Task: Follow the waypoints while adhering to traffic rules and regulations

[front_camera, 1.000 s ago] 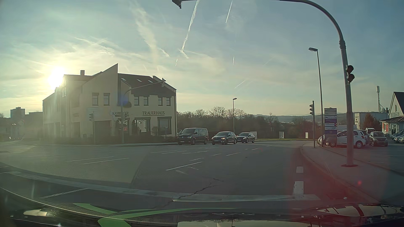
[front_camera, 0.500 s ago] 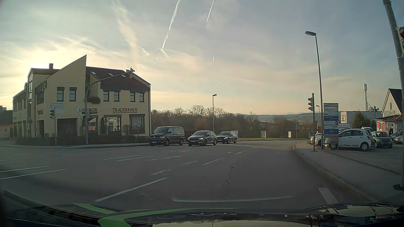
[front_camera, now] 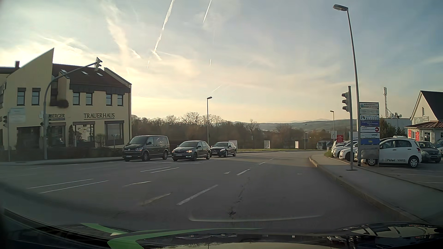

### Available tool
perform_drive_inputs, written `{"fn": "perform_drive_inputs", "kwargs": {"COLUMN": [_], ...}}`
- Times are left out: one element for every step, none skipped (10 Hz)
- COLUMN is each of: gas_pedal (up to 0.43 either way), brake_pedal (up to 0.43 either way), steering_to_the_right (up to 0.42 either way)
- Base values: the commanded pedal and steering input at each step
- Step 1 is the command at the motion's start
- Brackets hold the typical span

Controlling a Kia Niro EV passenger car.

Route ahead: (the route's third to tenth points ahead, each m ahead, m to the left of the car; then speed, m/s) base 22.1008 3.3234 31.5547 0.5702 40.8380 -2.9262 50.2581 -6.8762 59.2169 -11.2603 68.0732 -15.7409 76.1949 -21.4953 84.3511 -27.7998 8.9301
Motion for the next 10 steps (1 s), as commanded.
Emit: {"fn": "perform_drive_inputs", "kwargs": {"gas_pedal": [0.138,0.138,0.138,0.138,0.138,0.130,0.118,0.110,0.098,0.098], "brake_pedal": [0.000,0.000,0.000,0.000,0.000,0.000,0.000,0.000,0.000,0.000], "steering_to_the_right": [0.093,0.092,0.092,0.091,0.090,0.087,0.080,0.072,0.066,0.054]}}
